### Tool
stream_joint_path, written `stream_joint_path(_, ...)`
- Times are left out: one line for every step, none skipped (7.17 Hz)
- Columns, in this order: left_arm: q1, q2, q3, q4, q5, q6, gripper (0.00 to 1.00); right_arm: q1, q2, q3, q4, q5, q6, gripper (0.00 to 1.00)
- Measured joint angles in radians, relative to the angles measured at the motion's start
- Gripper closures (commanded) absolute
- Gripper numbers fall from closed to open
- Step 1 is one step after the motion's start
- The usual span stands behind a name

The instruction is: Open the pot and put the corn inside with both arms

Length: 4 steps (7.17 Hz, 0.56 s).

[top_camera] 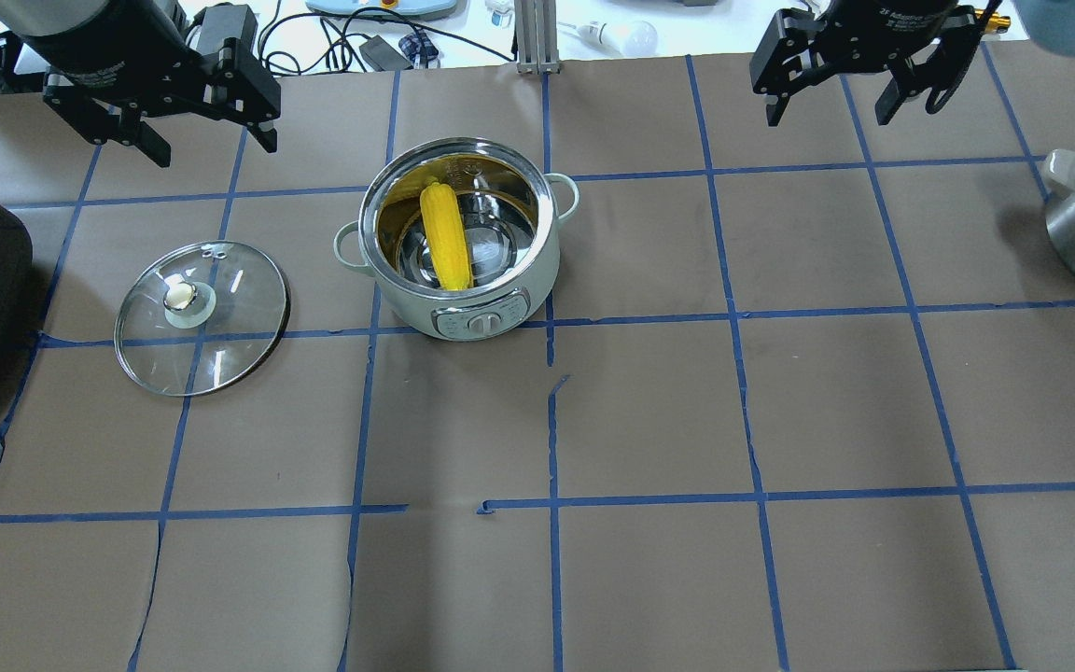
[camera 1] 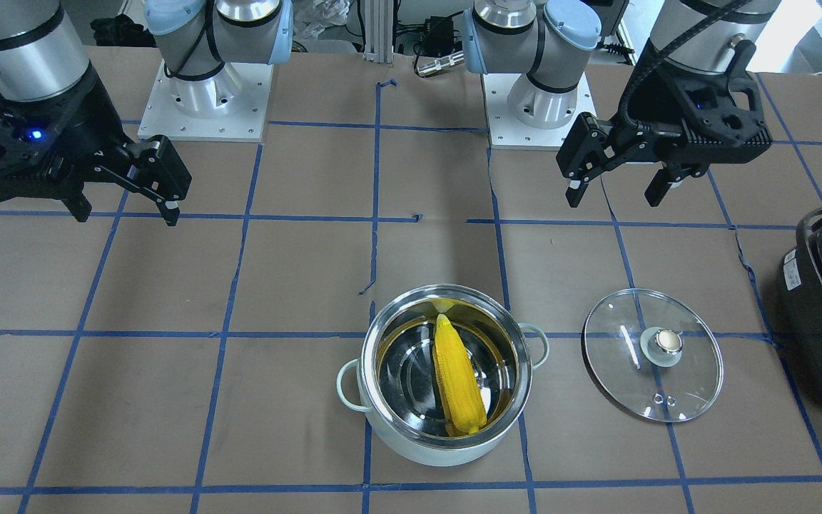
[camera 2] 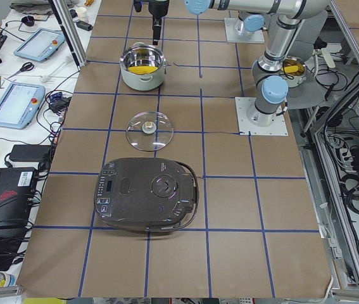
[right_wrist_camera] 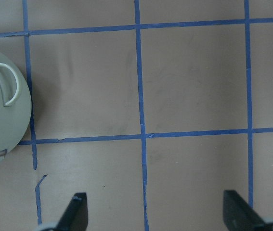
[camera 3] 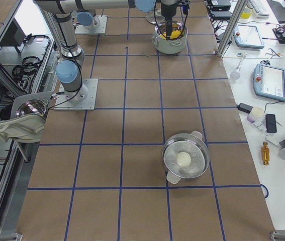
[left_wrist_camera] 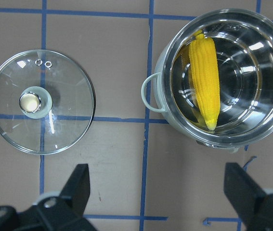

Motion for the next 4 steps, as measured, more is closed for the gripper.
stream_joint_path(-0.001,0.003,-0.001,-0.010,-0.001,-0.001,0.00,0.000,0.001,0.000,0.000,0.000,0.000,0.00)
stream_joint_path(-0.003,0.005,-0.003,-0.016,-0.001,-0.001,0.00,0.001,0.001,0.000,0.000,0.001,0.000,0.00)
stream_joint_path(-0.004,0.007,-0.005,-0.019,-0.001,-0.003,0.00,0.001,0.001,0.000,0.000,0.000,0.000,0.00)
stream_joint_path(-0.005,0.008,-0.006,-0.020,0.000,-0.005,0.00,0.001,0.001,0.000,0.000,-0.001,0.000,0.00)
